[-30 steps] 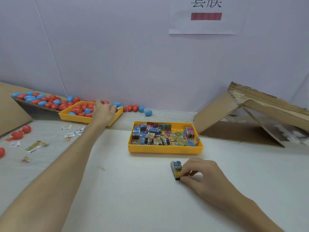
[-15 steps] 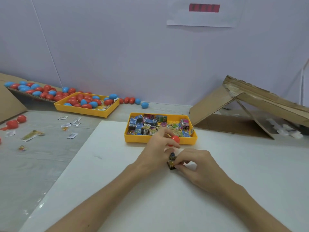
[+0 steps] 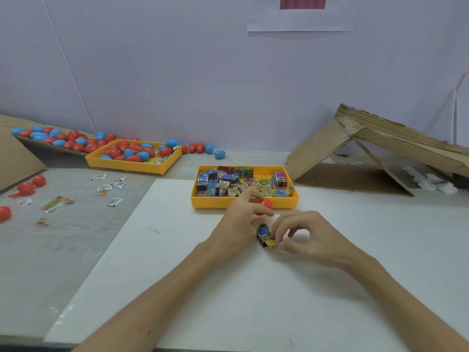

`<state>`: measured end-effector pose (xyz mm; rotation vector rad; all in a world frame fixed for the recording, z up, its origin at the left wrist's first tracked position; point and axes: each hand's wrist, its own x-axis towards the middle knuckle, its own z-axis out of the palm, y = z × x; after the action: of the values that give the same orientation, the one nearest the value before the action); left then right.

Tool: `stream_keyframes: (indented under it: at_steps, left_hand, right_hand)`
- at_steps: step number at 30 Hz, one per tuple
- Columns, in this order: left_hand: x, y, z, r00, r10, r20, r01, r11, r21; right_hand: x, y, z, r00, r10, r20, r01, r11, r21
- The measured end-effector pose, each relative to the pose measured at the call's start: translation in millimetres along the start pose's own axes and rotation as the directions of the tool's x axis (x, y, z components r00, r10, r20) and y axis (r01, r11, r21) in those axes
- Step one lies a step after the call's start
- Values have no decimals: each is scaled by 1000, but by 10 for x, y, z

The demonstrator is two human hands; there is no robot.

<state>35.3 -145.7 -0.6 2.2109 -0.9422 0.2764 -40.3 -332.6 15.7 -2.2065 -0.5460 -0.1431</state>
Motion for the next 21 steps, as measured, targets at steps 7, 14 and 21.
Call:
stream_keyframes:
  at_steps: [7, 14, 21]
  left_hand:
    - [-10, 59, 36, 1000, 3, -2, -3, 1000, -6]
    - [-35, 45, 57, 1000, 24, -14, -24, 1000, -2]
    - [-59, -3, 52, 998, 27, -57, -31, 996, -82]
  right_hand:
    - [3, -2, -91, 995, 54, 83, -61, 995, 84]
    - [-26, 8, -52, 992, 113, 62, -117, 990, 72]
    - [-32, -5, -46, 984, 150, 97, -152, 988, 17]
